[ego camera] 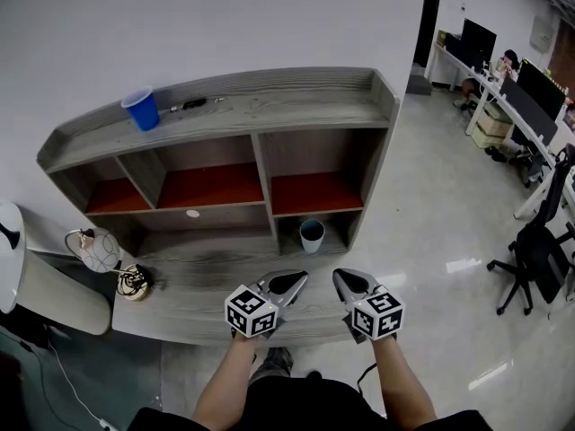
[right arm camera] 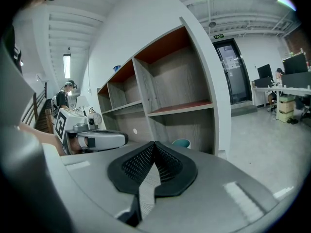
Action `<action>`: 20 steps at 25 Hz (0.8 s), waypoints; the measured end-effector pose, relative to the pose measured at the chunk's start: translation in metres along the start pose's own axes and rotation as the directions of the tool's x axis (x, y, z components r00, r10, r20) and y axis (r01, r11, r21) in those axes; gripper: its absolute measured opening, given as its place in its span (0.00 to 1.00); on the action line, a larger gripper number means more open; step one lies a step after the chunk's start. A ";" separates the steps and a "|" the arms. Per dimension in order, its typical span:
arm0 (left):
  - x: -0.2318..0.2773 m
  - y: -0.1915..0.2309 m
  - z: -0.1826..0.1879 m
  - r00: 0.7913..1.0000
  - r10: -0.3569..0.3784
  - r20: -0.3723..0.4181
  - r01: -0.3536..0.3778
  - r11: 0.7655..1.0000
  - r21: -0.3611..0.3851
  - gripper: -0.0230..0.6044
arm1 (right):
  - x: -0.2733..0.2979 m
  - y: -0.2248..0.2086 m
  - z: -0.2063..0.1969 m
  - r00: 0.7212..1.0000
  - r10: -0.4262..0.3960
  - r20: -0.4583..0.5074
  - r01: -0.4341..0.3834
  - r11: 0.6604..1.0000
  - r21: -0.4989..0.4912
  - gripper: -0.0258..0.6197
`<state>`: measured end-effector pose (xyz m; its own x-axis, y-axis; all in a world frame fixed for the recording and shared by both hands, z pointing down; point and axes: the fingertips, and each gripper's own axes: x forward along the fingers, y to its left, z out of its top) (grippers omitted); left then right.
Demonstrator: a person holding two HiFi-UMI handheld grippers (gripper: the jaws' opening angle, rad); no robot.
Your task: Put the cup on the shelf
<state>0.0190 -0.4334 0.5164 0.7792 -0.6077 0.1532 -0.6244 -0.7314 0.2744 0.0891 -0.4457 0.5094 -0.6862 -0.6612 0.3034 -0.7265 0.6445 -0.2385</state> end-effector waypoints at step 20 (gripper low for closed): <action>-0.040 -0.061 -0.028 0.998 0.004 -0.060 -0.004 1.000 0.003 0.03 | -0.048 0.033 -0.032 1.000 0.014 -0.019 -0.014 1.000 -0.003 0.06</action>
<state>0.0276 -0.3553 0.5200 0.7785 -0.5909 0.2114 -0.6276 -0.7300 0.2707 0.0991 -0.3803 0.5162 -0.6951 -0.6451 0.3173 -0.7170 0.6544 -0.2402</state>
